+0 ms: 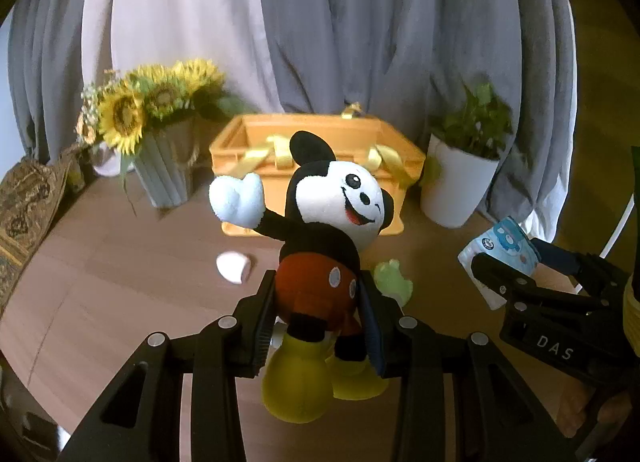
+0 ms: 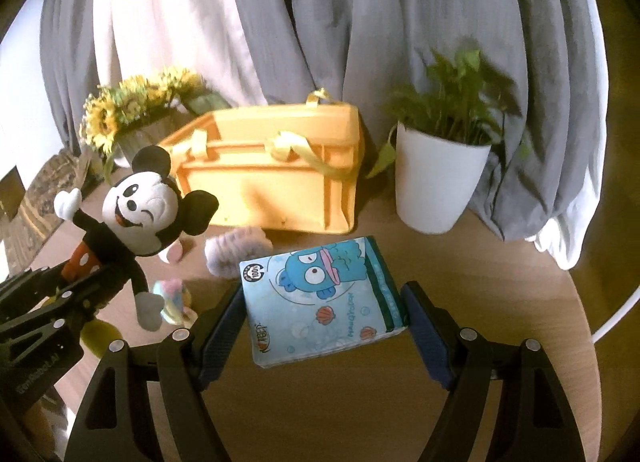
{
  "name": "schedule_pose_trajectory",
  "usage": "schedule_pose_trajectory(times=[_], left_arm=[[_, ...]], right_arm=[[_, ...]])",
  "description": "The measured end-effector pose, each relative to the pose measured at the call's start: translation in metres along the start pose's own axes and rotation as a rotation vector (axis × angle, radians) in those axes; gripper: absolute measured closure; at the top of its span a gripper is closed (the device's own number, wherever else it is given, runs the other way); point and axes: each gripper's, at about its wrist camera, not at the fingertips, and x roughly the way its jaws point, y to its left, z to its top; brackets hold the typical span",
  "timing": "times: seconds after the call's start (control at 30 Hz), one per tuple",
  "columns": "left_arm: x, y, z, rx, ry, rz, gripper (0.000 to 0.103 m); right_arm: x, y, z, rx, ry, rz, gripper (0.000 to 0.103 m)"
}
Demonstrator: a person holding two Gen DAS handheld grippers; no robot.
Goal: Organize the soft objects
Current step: 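Lift Mickey and the tissue pack over the orange crate with both grippers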
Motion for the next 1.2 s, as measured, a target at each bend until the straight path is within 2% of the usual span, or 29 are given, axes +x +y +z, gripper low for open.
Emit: schedule_pose_trajectory(times=[0.5, 1.2], left_arm=[[-0.021, 0.030, 0.037, 0.036, -0.125, -0.041, 0.065], [-0.024, 0.057, 0.095, 0.097, -0.283, -0.109, 0.065]], right_arm=[[-0.026, 0.033, 0.039, 0.029, -0.131, -0.045, 0.024], [-0.042, 0.059, 0.086, 0.075, -0.299, -0.131, 0.024]])
